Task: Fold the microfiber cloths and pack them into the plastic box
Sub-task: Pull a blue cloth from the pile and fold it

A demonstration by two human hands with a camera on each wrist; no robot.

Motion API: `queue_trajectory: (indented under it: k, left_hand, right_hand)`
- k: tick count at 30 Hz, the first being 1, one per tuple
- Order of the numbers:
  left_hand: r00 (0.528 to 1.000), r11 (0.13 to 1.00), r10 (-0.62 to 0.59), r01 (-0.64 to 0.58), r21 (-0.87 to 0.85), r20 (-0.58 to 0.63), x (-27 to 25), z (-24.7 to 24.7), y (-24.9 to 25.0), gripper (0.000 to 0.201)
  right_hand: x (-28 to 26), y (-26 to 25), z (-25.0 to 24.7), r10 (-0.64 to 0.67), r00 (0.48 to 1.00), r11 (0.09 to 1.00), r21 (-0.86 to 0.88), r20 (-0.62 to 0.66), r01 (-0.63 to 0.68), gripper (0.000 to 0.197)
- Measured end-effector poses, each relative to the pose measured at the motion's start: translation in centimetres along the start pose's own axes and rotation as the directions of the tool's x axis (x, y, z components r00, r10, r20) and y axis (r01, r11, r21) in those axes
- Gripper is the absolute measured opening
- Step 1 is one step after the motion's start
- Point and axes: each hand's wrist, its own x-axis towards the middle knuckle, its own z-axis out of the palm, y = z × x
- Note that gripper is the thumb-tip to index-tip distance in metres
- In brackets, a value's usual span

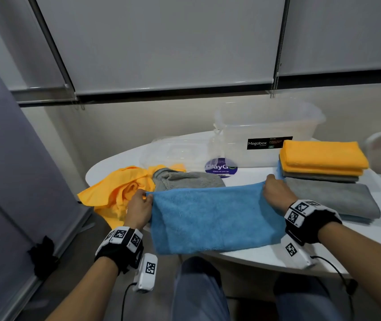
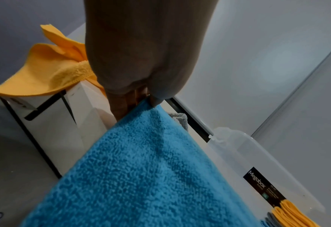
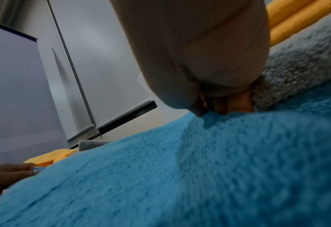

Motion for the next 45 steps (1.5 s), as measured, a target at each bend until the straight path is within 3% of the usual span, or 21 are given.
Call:
queue_trajectory:
  k: [9,12,16,19,22,25,28,32,35,37,39,42,45]
  left_hand:
    - [0.998,0.993,-0.064,0.061,0.103,0.027,1.6,0.8,-0.7,0.029]
    - [0.997,0.982,-0.072,0.064,0.177,0.04,1.7,1.3,-1.0,0.029]
    - [0.998,0.965,-0.043,0.027,0.262,0.055,2.1,1.1,0.3,0.02]
    - [0.994,0.903,0.105,-0.108,0.415,0.029,2.0,0.7,1.9,0.035]
    - [0.937,0.79,0.348,-0.307,0.531,0.025,1.6,1.3,4.8,0.047]
    - [0.882,0.773,0.457,-0.458,0.439,0.115,1.1,2.7,8.8,0.043]
    - [0.821,0.809,0.495,-0.555,0.192,0.285,0.4,4.2,12.9,0.042]
    - [0.728,0.854,0.497,-0.507,-0.116,0.473,0.1,4.7,17.7,0.062]
    - [0.655,0.87,0.479,-0.442,-0.218,0.584,0.5,3.7,20.5,0.077]
    - [0.623,0.869,0.493,-0.394,-0.3,0.607,0.9,2.6,21.8,0.076]
    - [0.627,0.854,0.52,-0.37,-0.365,0.58,1.1,1.4,22.7,0.063]
    - [0.669,0.813,0.58,-0.443,-0.378,0.464,1.5,-0.4,24.0,0.039]
    - [0.669,0.772,0.634,-0.513,-0.376,0.389,1.5,-2.4,25.3,0.024]
  right_hand:
    - [1.6,0.0,0.7,0.074,0.995,0.978,-0.199,0.064,-0.06,0.025]
    - [2.1,0.4,0.7,0.091,0.992,0.985,-0.152,0.086,-0.077,0.021]
    - [2.3,-0.1,-0.1,0.109,0.988,0.993,-0.057,0.109,-0.103,0.04]
    - [2.0,-0.3,-0.6,0.08,0.992,0.997,-0.027,0.099,-0.077,0.042]
    - [1.1,-0.5,-0.5,0.076,0.99,0.997,-0.04,0.117,-0.072,0.034]
    - [0.8,-0.7,-0.3,0.078,0.988,0.997,0.003,0.134,-0.079,0.027]
    - [0.4,-2.0,-1.7,0.011,0.989,0.972,0.23,0.149,-0.045,0.022]
    - [-1.7,-5.3,-5.7,-0.24,0.967,0.86,0.48,0.085,0.172,0.034]
    - [-3.5,-7.3,-8.8,-0.407,0.912,0.817,0.467,0.051,0.339,0.043]
    - [-4.2,-8.4,-10.5,-0.47,0.883,0.801,0.425,0.012,0.421,0.045]
    - [-4.4,-9.3,-11.9,-0.499,0.866,0.802,0.364,-0.029,0.475,0.048]
    - [-4.4,-10.0,-13.6,-0.513,0.854,0.805,0.299,-0.084,0.513,0.053]
    - [-4.3,-10.2,-15.0,-0.502,0.859,0.785,0.364,-0.099,0.501,0.055]
